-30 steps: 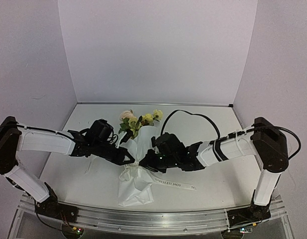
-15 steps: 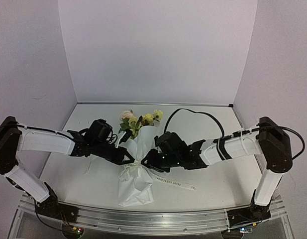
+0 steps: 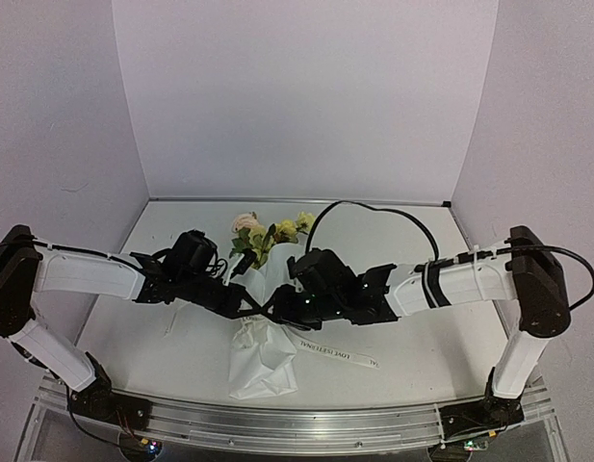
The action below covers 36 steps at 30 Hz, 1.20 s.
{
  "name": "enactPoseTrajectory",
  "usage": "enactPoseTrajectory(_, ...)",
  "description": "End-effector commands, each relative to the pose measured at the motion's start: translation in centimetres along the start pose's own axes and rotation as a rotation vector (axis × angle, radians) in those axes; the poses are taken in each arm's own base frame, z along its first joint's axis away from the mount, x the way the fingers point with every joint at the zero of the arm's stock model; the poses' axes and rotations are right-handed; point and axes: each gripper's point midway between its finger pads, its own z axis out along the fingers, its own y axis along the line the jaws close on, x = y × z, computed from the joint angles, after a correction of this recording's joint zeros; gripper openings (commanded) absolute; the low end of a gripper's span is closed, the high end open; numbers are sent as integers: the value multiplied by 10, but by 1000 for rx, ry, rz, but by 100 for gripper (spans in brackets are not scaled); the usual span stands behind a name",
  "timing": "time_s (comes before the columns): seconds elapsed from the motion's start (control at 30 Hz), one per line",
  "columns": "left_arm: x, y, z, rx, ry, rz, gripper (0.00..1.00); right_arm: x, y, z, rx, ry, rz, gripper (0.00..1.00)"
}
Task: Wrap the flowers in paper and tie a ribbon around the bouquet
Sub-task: Tie the ribbon around the folded bouquet.
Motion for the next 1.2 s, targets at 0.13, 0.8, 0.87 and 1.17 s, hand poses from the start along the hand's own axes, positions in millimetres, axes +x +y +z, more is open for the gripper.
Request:
enactPoseTrajectory(0.13,-13,-10,-7,32,-54,23,0,4,-7,13,50,19,4,37)
enactPoseTrajectory(0.8,-14,-10,-11,33,-90,2,0,6,-14,17,85,28,15,0)
enactPoseTrajectory(0.87,-14,-9,-12,33,-100,-6,0,8,-17,16,96,30,15,0)
enactPoseTrajectory(1.17,-19,-4,-19,30,-156,-43,0,10,-25,13,117,29,15,0)
